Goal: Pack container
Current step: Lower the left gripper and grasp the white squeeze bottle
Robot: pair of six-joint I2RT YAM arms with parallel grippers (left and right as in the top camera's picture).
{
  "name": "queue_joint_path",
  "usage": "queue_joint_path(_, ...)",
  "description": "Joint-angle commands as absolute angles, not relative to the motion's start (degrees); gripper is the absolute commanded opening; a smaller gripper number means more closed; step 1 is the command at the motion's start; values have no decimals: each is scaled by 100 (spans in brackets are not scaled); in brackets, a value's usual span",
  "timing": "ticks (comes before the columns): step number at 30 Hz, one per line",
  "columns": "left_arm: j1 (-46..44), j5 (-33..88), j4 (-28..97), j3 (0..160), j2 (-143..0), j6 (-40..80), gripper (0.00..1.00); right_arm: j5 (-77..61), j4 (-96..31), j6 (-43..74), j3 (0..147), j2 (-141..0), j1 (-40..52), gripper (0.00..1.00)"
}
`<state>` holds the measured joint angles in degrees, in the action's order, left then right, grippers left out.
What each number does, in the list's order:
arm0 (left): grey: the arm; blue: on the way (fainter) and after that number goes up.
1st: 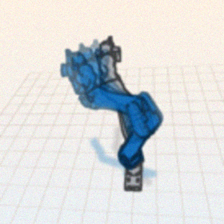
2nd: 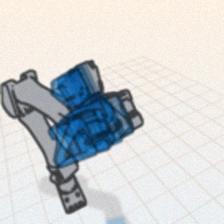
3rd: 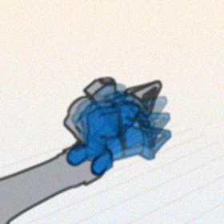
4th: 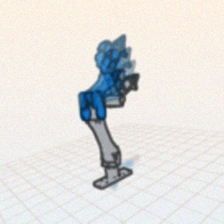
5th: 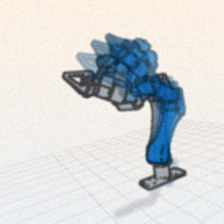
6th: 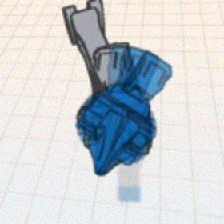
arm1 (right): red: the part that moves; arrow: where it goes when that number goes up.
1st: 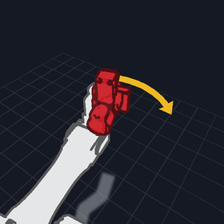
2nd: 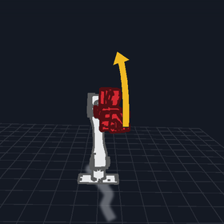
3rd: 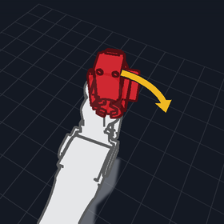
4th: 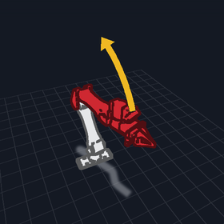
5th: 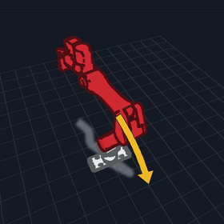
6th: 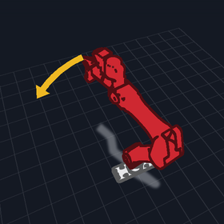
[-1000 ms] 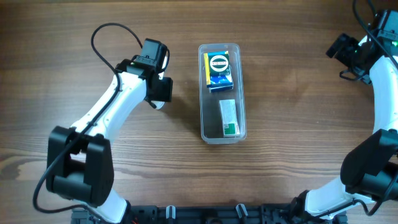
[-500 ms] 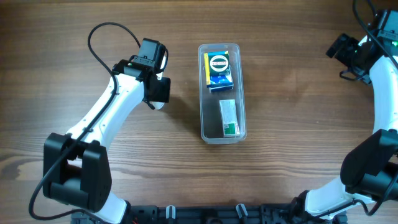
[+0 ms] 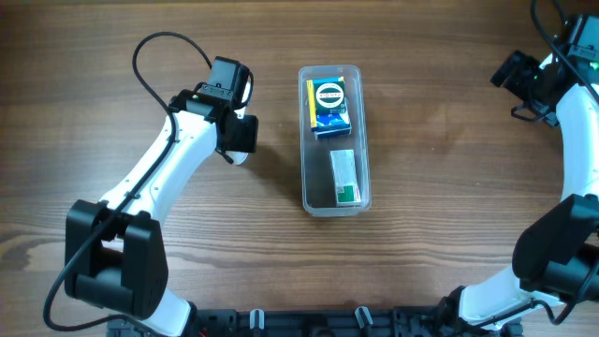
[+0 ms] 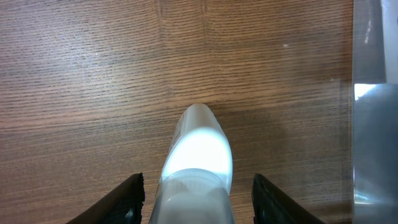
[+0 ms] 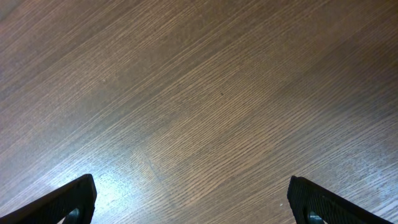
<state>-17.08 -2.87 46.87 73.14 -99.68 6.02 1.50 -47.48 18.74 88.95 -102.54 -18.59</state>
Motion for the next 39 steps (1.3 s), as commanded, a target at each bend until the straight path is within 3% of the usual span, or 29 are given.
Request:
queue_joint_path(1,-1680,-196,4609,7341,-10020,307,56,119,-4733,1817,8864,-10265,-1857,100)
queue_joint_path(18,-1671,21,4611,7341,-10235,296,56,119,-4733,1820,8864,-10265,-1857,100)
queue_joint_path(31,-1671,14,4613,7341,-10235,298,39,119,-4733,1817,8864,-10265,-1857,100)
queue_joint_path(39,-1671,-113,4613,7341,-10235,325,35,119,-4731,1817,8864,-10265,-1857,100)
